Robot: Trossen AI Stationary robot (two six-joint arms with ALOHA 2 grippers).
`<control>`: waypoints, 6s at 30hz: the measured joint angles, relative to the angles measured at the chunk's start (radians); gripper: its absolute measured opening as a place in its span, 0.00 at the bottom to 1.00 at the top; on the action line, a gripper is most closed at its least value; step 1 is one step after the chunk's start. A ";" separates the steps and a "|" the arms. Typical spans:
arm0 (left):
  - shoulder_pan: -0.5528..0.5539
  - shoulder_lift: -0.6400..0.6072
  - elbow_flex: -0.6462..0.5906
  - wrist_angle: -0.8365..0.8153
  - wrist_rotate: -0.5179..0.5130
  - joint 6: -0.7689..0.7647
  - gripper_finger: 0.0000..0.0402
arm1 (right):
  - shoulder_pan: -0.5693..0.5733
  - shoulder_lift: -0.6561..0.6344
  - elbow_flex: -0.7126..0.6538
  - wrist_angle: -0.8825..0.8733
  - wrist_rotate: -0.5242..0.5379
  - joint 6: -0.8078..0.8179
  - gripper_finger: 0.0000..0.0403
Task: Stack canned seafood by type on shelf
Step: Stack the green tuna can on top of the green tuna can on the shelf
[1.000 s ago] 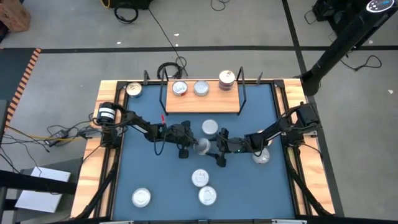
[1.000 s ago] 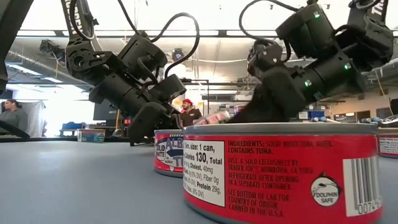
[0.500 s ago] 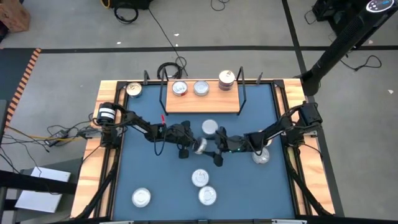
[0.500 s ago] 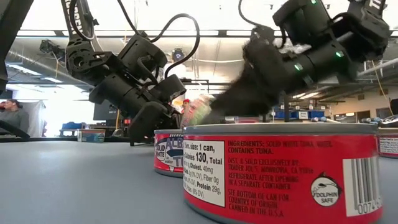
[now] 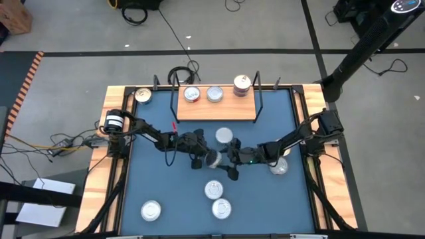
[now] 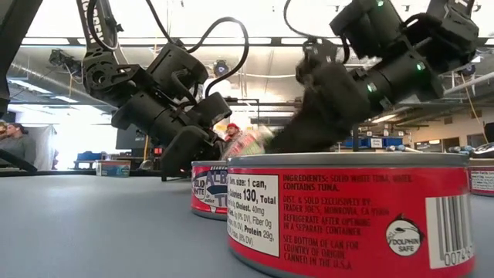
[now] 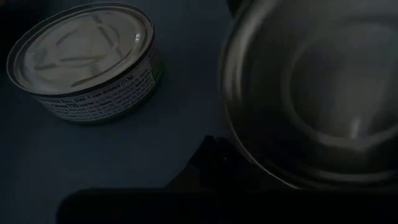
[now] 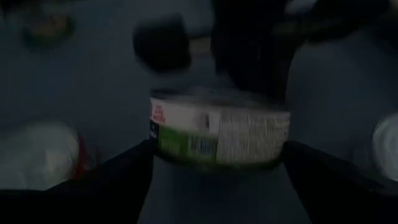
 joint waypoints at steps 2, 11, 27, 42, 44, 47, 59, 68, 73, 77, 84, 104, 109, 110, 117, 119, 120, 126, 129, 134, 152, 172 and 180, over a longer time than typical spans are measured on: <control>0.000 0.000 0.001 0.002 0.008 -0.005 0.00 | 0.007 0.004 -0.002 -0.036 -0.007 -0.016 0.90; -0.006 0.000 0.003 -0.001 0.046 -0.032 0.00 | 0.050 0.003 0.002 -0.088 0.070 -0.196 0.89; -0.007 -0.002 0.002 -0.008 0.047 -0.042 0.00 | 0.073 0.001 0.143 -0.347 0.171 -0.608 0.88; -0.007 -0.003 0.002 -0.012 0.050 -0.050 0.00 | 0.107 0.001 0.146 -0.342 0.233 -0.491 0.88; -0.007 -0.003 0.002 -0.012 0.053 -0.054 0.00 | 0.116 0.001 0.146 -0.352 0.260 -0.529 0.88; -0.007 -0.003 0.001 -0.010 0.062 -0.057 0.00 | 0.127 0.001 0.146 -0.369 0.299 -0.627 0.88; -0.007 -0.003 0.000 -0.011 0.066 -0.058 0.00 | 0.146 0.001 0.146 -0.332 0.333 -0.894 0.88; -0.007 -0.003 0.000 -0.010 0.077 -0.059 0.00 | 0.166 0.001 0.146 -0.301 0.313 -0.918 0.70; -0.008 -0.003 0.000 -0.011 0.077 -0.065 0.00 | 0.166 -0.001 0.146 -0.301 0.294 -0.921 0.51; -0.008 -0.003 0.000 -0.011 0.076 -0.065 0.00 | 0.166 -0.001 0.146 -0.300 0.284 -0.915 0.38; -0.008 -0.003 0.000 -0.010 0.076 -0.064 0.00 | 0.166 -0.001 0.146 -0.304 0.279 -0.815 0.28; -0.010 -0.002 0.001 -0.004 0.123 -0.089 0.00 | 0.159 0.001 0.197 -0.350 0.118 -0.545 0.19; -0.011 -0.002 0.001 0.002 0.130 -0.110 0.00 | 0.152 0.001 0.213 -0.387 0.079 -0.530 0.12; -0.010 -0.002 0.001 0.002 0.131 -0.110 0.00 | 0.148 0.001 0.213 -0.403 0.065 -0.521 0.10; -0.010 -0.002 0.001 0.022 0.143 -0.110 0.00 | 0.121 0.001 0.213 -0.446 0.040 -0.450 0.06; -0.010 -0.002 0.001 0.023 0.150 -0.107 0.00 | 0.116 0.001 0.213 -0.448 0.037 -0.441 0.06; -0.010 -0.002 0.001 0.023 0.151 -0.107 0.00 | 0.114 0.001 0.213 -0.451 0.037 -0.439 0.06; -0.007 -0.038 -0.001 0.023 0.194 -0.106 0.00 | 0.112 -0.012 0.213 -0.453 0.022 -0.371 0.06; -0.006 -0.055 -0.005 0.017 0.219 -0.106 0.00 | 0.107 -0.013 0.213 -0.456 0.008 -0.318 0.07; -0.006 -0.055 -0.047 0.055 0.243 -0.134 0.00 | 0.089 -0.013 0.213 -0.484 0.026 -0.262 0.12; -0.030 -0.056 -0.226 0.364 0.221 -0.208 0.00 | 0.018 -0.013 0.212 -0.524 -0.183 -0.071 0.41; -0.120 -0.056 -0.223 0.267 0.189 -0.152 0.00 | 0.015 -0.013 0.157 -0.414 -0.331 -0.093 0.02; -0.118 -0.056 -0.222 0.263 0.134 -0.154 0.00 | -0.010 -0.013 0.157 -0.348 -0.319 -0.082 0.07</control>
